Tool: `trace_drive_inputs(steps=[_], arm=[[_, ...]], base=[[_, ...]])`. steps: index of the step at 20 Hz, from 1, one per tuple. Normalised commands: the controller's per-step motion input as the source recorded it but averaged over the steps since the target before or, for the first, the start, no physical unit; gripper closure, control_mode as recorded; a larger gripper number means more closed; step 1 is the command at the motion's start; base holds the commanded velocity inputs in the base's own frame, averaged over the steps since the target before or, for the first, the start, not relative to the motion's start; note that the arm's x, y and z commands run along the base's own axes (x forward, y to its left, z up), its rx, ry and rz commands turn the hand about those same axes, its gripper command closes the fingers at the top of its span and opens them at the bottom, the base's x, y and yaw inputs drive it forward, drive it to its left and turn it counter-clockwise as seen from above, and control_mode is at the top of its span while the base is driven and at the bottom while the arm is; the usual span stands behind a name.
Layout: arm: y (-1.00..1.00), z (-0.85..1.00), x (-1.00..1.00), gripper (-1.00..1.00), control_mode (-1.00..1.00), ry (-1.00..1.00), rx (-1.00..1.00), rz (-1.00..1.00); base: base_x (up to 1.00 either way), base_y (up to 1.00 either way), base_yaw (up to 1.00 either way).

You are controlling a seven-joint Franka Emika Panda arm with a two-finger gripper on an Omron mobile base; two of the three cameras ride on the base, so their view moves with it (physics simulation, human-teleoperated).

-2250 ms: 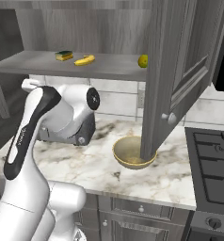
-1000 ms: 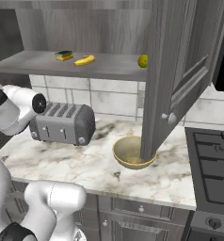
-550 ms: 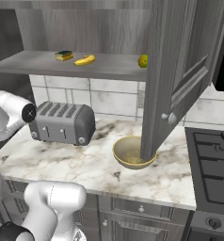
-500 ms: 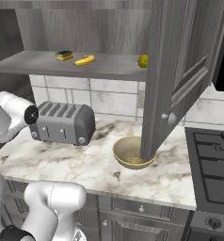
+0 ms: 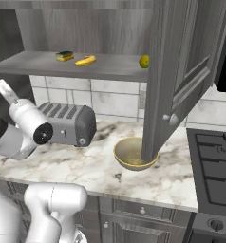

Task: Open the cabinet. Pick the banana and pear from the cabinet and place them into the bowl. Then close the cabinet.

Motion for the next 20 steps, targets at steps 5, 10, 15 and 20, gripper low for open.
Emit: trace_drive_inputs(steps=[5,10,15,20], arm=[[-0.95,0.77,0.0,-1.0,-1.0,0.39,-0.02,-0.28],[-0.62,0.72,0.06,-1.0,-1.0,0.55,-0.12,-0.23],[-0.48,0.32,0.08,-1.0,-1.0,0.55,-0.22,-0.15],[-0.18,-0.18,0.0,-1.0,-1.0,0.05,-0.19,-0.04]], base=[[0.0,0.0,0.0],[0.0,0.0,0.0],[0.0,0.0,0.0],[0.0,0.0,0.0]])
